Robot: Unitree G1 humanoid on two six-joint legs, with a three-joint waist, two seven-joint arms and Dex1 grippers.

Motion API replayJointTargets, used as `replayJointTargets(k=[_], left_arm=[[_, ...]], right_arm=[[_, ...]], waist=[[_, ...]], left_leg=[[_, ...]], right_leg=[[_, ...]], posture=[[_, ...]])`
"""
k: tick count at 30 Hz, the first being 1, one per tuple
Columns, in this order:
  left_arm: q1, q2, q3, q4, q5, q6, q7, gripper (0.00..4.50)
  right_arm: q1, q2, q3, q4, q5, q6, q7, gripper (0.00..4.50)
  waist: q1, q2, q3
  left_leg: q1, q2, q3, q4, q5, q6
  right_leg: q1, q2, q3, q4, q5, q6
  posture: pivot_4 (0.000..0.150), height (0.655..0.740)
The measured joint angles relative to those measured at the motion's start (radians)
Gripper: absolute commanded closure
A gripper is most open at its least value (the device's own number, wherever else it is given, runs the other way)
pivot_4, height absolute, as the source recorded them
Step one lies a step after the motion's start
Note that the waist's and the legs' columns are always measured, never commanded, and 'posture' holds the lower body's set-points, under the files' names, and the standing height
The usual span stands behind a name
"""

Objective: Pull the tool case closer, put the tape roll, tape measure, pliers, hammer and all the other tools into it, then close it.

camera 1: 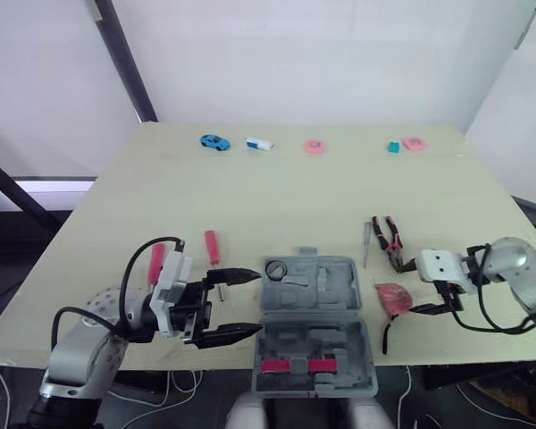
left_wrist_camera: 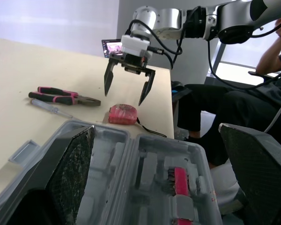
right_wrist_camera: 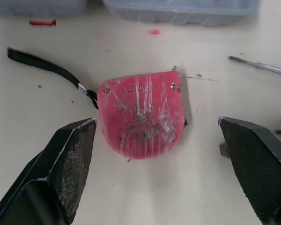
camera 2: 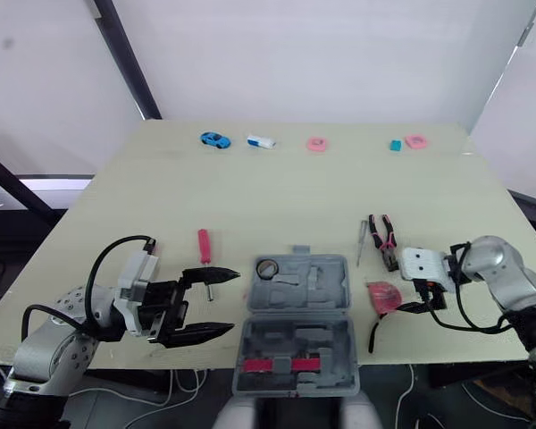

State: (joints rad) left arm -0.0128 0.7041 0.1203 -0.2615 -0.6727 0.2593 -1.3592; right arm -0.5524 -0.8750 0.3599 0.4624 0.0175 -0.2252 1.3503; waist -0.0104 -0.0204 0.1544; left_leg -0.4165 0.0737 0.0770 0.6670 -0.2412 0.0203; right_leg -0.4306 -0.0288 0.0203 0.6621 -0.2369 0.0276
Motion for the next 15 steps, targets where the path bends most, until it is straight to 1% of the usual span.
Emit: replayJointTargets(k=[7,13,14,15], left_arm=[[0.037,0.0,0.016,-0.007,0.0,-0.001,0.016,0.0],[0.055,0.0,0.027,-0.037,0.0,-0.001,0.035,0.0],[0.057,0.0,0.027,-0.039,0.0,-0.001,0.036,0.0],[0.058,0.0,0.027,-0.039,0.0,-0.001,0.037,0.0]], right_arm=[[-0.05,0.072,0.027,0.138,-0.073,-0.12,0.051,0.12],[-0.072,0.113,0.027,0.203,-0.102,-0.174,0.062,0.12],[-0.075,0.118,0.027,0.213,-0.106,-0.18,0.062,0.48],[-0.078,0.121,0.027,0.221,-0.111,-0.184,0.062,0.64]], waist=[[-0.001,0.0,0.0],[-0.002,0.0,0.0],[-0.002,0.0,0.0],[-0.002,0.0,0.0]], left_leg=[[0.0,0.0,0.001,0.0,0.0,0.0],[0.001,0.0,0.001,0.0,0.0,0.0],[0.001,0.0,0.001,0.0,0.0,0.0],[0.001,0.0,0.001,0.0,0.0,0.0]], right_leg=[[0.0,0.0,0.0,0.0,0.0,0.0],[0.0,0.0,0.001,0.001,0.0,0.0],[0.0,0.0,0.001,0.001,0.0,0.0],[0.0,0.0,0.001,0.001,0.0,0.0]], posture=[[0.15,0.74],[0.15,0.74],[0.15,0.74],[0.15,0.74]])
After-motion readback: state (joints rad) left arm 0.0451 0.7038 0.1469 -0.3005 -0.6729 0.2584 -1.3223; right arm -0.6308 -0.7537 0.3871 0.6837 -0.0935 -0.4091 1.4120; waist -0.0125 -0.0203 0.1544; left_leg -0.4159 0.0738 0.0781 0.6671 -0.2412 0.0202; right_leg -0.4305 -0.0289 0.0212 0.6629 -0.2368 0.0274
